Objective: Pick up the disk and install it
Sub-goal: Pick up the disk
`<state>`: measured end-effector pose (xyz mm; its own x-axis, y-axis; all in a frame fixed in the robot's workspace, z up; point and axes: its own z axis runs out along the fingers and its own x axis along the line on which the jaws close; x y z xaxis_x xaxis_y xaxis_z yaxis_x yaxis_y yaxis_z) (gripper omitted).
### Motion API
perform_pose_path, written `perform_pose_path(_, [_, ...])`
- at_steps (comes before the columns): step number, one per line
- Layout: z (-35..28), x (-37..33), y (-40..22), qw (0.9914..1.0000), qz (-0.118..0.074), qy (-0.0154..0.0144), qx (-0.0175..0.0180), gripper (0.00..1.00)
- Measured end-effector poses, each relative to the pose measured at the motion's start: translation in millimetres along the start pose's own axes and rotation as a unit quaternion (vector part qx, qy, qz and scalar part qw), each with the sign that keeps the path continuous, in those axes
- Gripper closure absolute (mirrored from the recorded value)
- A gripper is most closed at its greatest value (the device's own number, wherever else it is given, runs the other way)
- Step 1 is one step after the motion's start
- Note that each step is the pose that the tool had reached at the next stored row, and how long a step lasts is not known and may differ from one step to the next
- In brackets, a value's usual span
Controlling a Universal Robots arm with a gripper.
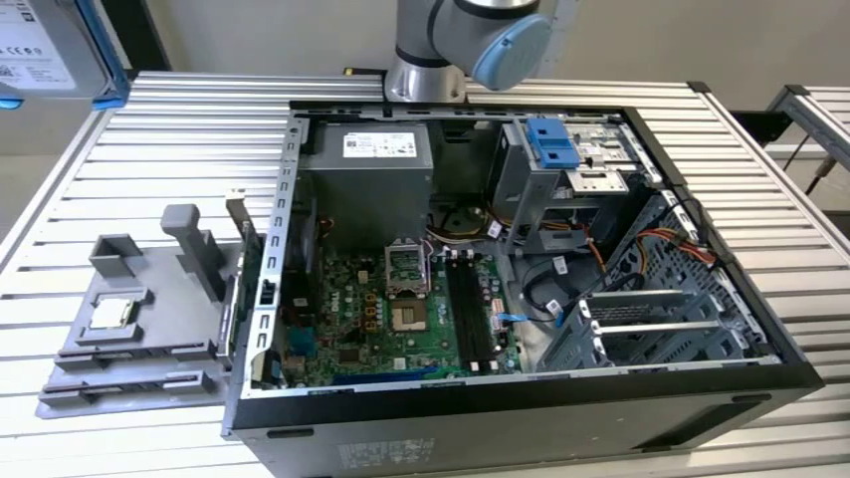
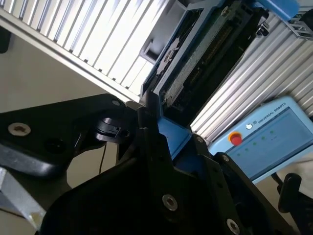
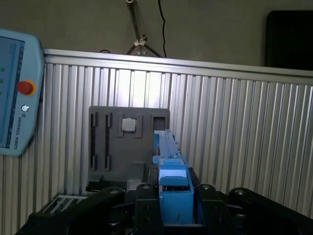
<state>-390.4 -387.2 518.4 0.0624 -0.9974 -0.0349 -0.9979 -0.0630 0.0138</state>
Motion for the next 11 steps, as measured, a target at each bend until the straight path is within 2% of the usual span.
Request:
perform_pose_path(4, [-0.2, 0.8, -14.1, 1.00000, 0.000, -0.0001, -0.0007, 1.00])
perform_pose_path(11, [-0.7, 2.7, -43.3, 1.00000, 0.000, -0.0002, -0.0029, 1.00])
